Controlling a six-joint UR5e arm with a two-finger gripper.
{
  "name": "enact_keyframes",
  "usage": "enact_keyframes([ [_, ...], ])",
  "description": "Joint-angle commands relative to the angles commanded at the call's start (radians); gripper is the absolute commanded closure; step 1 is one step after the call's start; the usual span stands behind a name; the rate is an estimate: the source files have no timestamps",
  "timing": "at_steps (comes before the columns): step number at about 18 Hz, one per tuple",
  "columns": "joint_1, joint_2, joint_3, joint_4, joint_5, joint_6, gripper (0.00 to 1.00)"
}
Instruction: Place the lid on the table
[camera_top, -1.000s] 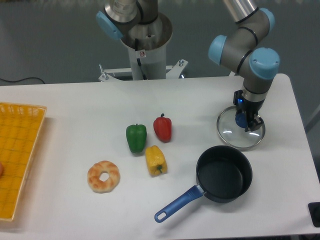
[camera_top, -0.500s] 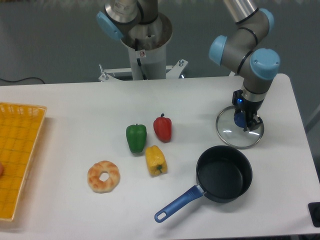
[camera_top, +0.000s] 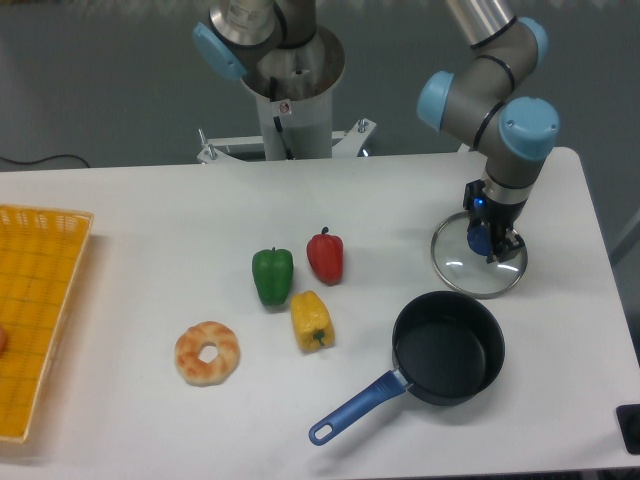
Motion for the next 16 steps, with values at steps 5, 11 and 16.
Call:
enact_keyframes([
  [5, 0.000, 0.003, 0.005, 0.000, 0.000, 0.002, 0.18],
  [11, -0.008, 0.021, 0.032, -0.003, 0.002, -0.006, 0.01],
  [16, -0.014, 0.041, 0.071, -0.017, 0.018, -0.035, 0.00],
])
